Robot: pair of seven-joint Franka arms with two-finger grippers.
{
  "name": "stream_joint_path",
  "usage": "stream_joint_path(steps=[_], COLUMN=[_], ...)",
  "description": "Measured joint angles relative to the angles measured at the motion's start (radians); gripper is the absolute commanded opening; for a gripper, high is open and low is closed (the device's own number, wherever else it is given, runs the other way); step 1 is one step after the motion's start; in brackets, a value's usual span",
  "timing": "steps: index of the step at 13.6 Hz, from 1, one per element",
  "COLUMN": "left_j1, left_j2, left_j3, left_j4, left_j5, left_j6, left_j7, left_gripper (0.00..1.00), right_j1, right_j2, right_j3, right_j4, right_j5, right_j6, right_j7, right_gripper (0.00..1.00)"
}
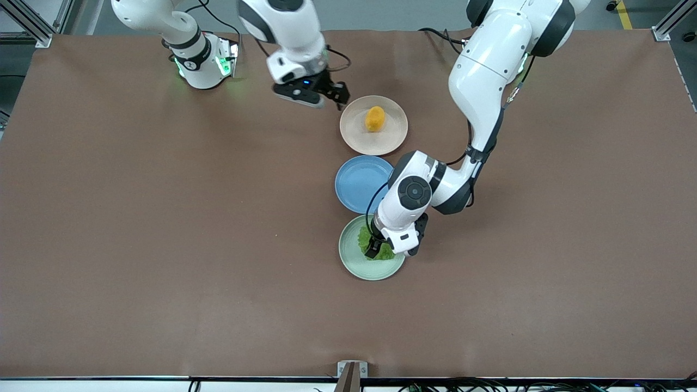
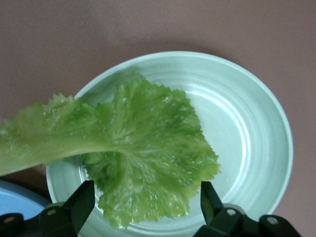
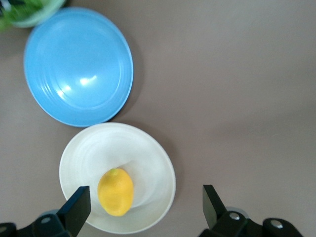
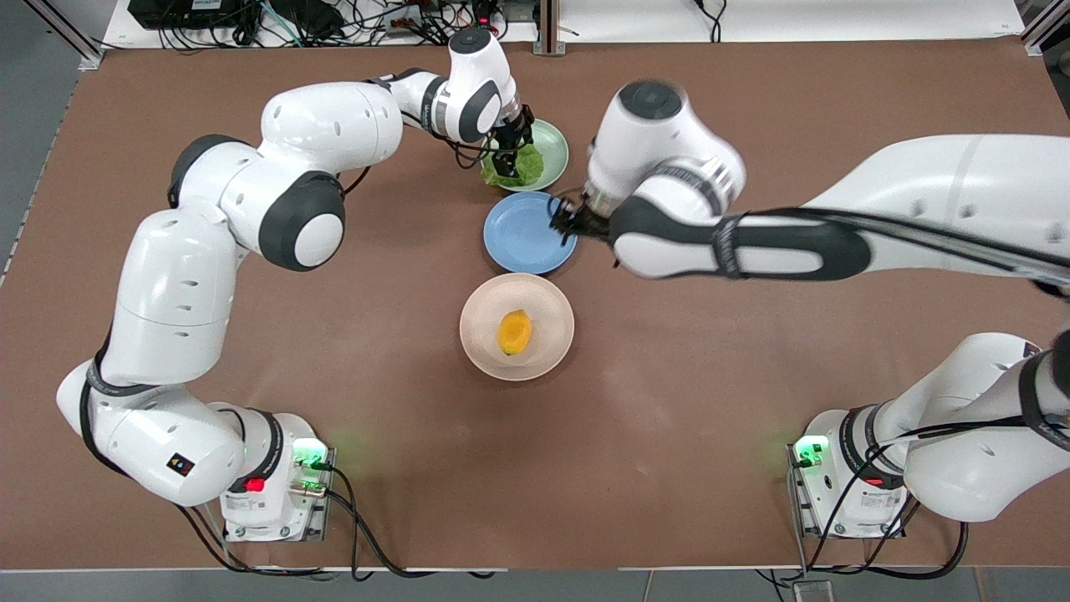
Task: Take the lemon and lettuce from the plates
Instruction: 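Close the right gripper on the lemon while the left gripper grasps lettuce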
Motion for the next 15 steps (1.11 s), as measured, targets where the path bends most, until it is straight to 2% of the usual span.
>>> stream_joint_path(steps=[3, 6, 8, 10, 12, 15], left_j1=[0.0, 0.0, -0.001, -0.001, -0.001, -0.001], left_j2=[0.004, 0.004, 0.004, 0.004, 0.004, 0.002], left_j3=[0.0, 0.0, 0.0, 0.0, 0.0, 0.0], left_j4=[-0.01, -0.02, -0.023, -0.024, -0.023, -0.022], left_j5=[0.0, 0.001, 0.001, 0.001, 0.001, 0.001], left_j6=[0.0, 0.0, 0.0, 0.0, 0.0, 0.0], left_j7=[0.0, 0.002, 0.002, 0.002, 0.002, 0.003], left_gripper=[0.88, 0.79, 0.72, 0.58, 0.39, 0.18], right_j1=[0.071, 0.121, 0.142, 0.16, 0.185, 0.214], right_j2=[0.175, 0.311, 0.37, 0.422, 0.466, 0.492], right_j3=[-0.004, -0.007, -0.008, -0.009, -0.009, -0.01], right_j4=[0.052, 0.165, 0.217, 0.266, 0.3, 0.319], right_j5=[0.0, -0.012, -0.053, -0.128, -0.182, -0.199], right_j6=[0.114, 0.119, 0.119, 0.118, 0.118, 0.119], right_j7=[0.099, 0.192, 0.251, 0.298, 0.352, 0.387], right_gripper=[1.0, 1.0, 1.0, 1.0, 1.0, 0.95])
